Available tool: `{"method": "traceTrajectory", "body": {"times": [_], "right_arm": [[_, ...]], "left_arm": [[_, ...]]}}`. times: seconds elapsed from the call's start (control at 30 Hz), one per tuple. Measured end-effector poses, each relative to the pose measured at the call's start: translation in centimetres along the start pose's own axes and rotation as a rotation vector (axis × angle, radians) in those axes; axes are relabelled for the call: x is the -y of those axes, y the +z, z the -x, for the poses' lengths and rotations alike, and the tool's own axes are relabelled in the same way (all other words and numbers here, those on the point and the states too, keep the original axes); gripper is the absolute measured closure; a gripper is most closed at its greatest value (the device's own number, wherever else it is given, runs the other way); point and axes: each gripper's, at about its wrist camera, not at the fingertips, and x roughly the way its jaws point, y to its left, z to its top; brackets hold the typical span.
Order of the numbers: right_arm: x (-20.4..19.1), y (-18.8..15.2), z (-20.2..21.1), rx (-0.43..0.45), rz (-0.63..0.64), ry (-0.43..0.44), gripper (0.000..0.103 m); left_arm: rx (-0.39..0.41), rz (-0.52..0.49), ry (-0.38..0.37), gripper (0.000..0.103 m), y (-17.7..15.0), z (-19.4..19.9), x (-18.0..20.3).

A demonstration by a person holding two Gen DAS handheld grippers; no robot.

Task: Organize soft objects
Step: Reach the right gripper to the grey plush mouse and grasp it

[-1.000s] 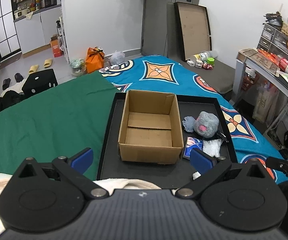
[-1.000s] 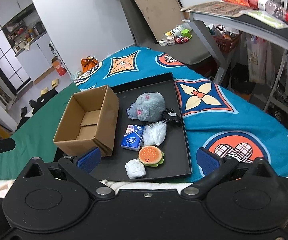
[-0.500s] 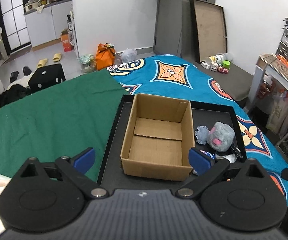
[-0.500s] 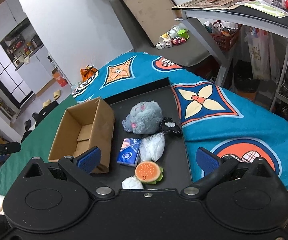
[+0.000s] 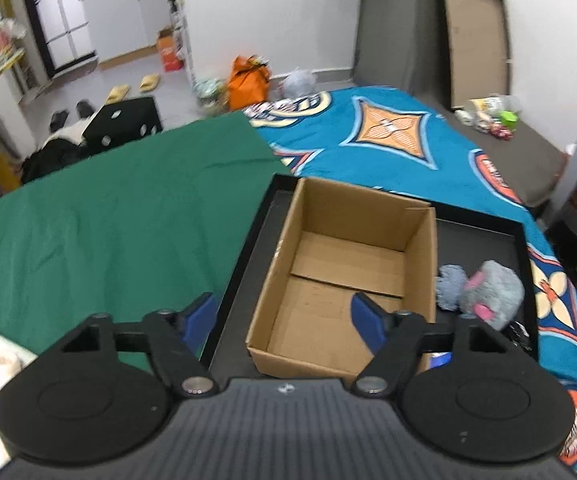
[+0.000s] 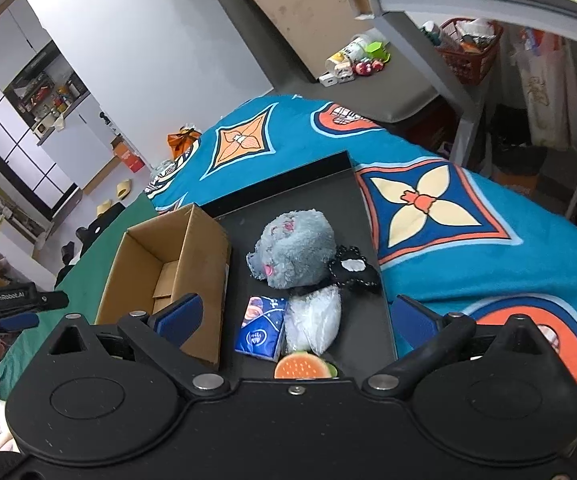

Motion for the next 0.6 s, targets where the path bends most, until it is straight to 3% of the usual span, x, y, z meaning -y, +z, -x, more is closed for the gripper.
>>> {"method": "traceTrajectory", "body": {"times": [0.43,0.6], "right_arm": [[1.1,2.2,-5.9,-0.061,0.000,0.051,0.009],[1.3,2.9,-8.3,-0.079,0.002,0.059,0.009]], "left_arm": [[-0.123,0.074,0.061,0.059,1.0,-6.9,-0.7],[-0.147,0.104,0.074,0.074,1.2,-8.7,-0.7]]}}
